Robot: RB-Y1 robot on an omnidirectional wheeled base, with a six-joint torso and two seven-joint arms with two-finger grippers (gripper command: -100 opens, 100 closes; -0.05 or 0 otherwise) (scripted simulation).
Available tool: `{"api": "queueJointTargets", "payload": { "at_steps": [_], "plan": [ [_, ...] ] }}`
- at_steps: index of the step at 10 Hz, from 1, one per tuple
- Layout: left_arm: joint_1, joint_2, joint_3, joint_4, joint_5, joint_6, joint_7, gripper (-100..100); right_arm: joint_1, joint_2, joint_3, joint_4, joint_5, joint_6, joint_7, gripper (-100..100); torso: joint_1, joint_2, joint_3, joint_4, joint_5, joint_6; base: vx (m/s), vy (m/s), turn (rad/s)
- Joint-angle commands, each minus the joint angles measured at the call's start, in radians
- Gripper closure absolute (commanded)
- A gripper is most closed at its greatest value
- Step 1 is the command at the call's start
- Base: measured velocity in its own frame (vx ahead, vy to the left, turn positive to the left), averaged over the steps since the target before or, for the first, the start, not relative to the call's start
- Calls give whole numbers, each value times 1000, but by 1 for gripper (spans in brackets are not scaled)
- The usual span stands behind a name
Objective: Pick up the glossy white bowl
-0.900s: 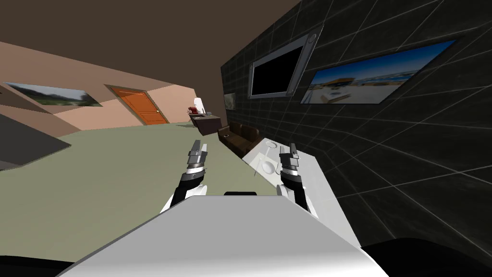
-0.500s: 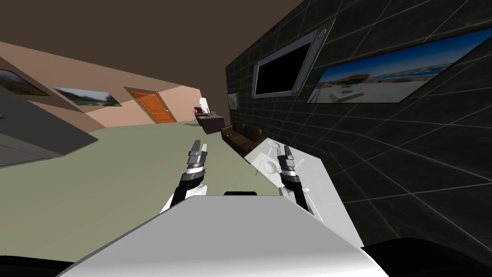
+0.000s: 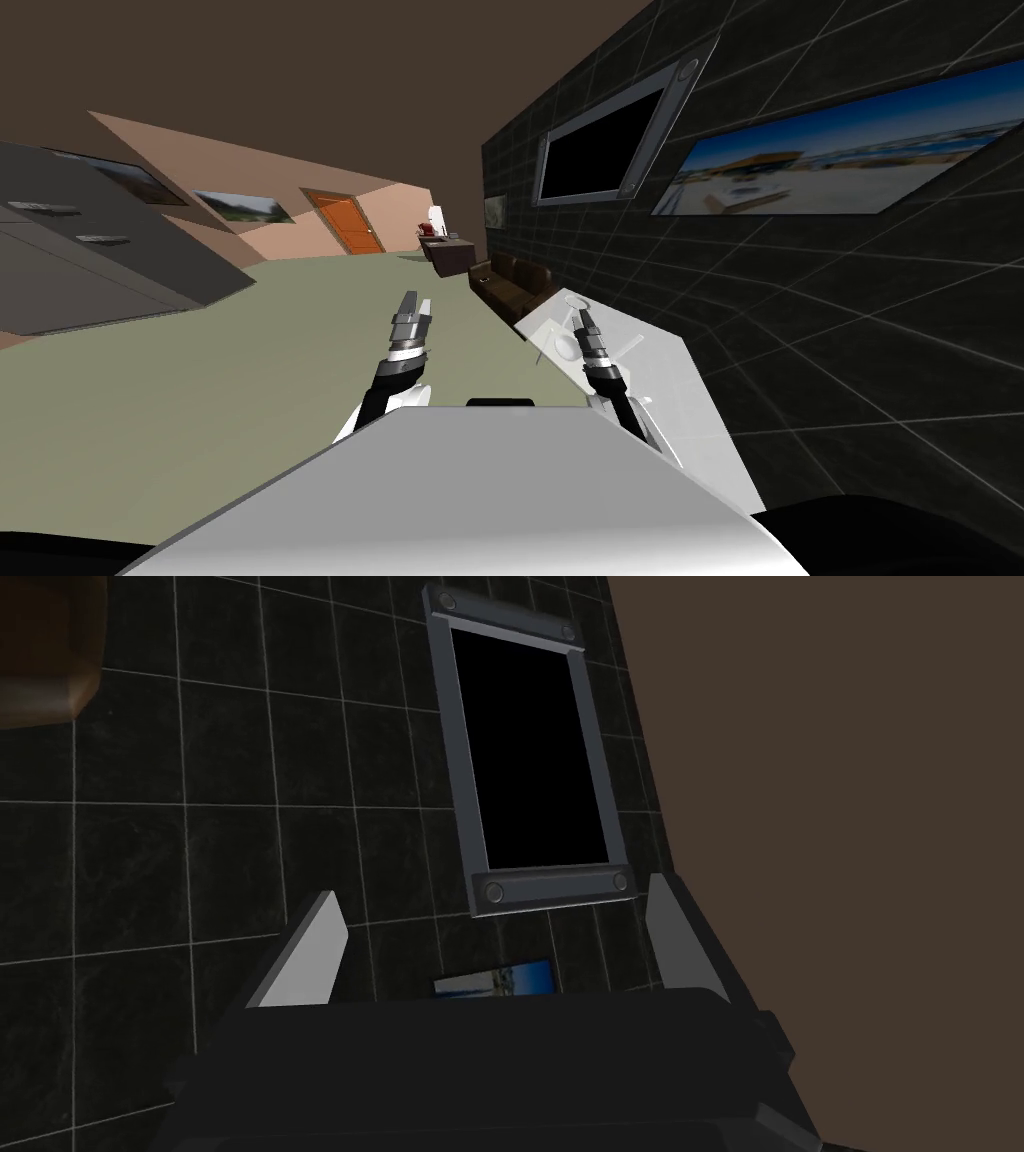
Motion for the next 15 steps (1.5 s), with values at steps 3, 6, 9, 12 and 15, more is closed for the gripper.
{"api": "queueJointTargets", "payload": {
  "at_steps": [3, 6, 9, 12, 15],
  "plan": [
    [0, 0, 0, 0, 0, 0, 0, 0, -4, -95, 6, 75, 32, 9, 6, -100, 2, 1, 0, 0, 0, 0, -54, 30, 142],
    [0, 0, 0, 0, 0, 0, 0, 0, -12, -181, 19, 144, 65, 13, 18, -100, 0, 1, 1, 0, 0, 0, -56, 15, 130],
    [0, 0, 0, 0, 0, 0, 0, 0, -25, -258, 41, 233, 101, 18, 33, -100, 0, 0, 0, 0, 0, 0, -47, 27, 166],
    [0, 0, 0, 0, 0, 0, 0, 0, -32, -328, 55, 298, 120, 21, 43, -100, 0, 0, 0, 0, 0, 0, -47, 23, 123],
    [0, 0, 0, 0, 0, 0, 0, 0, -50, -417, 90, 387, 159, 27, 67, -100, 0, -1, 0, 0, 0, 0, -38, 22, 130]
  ]
}}
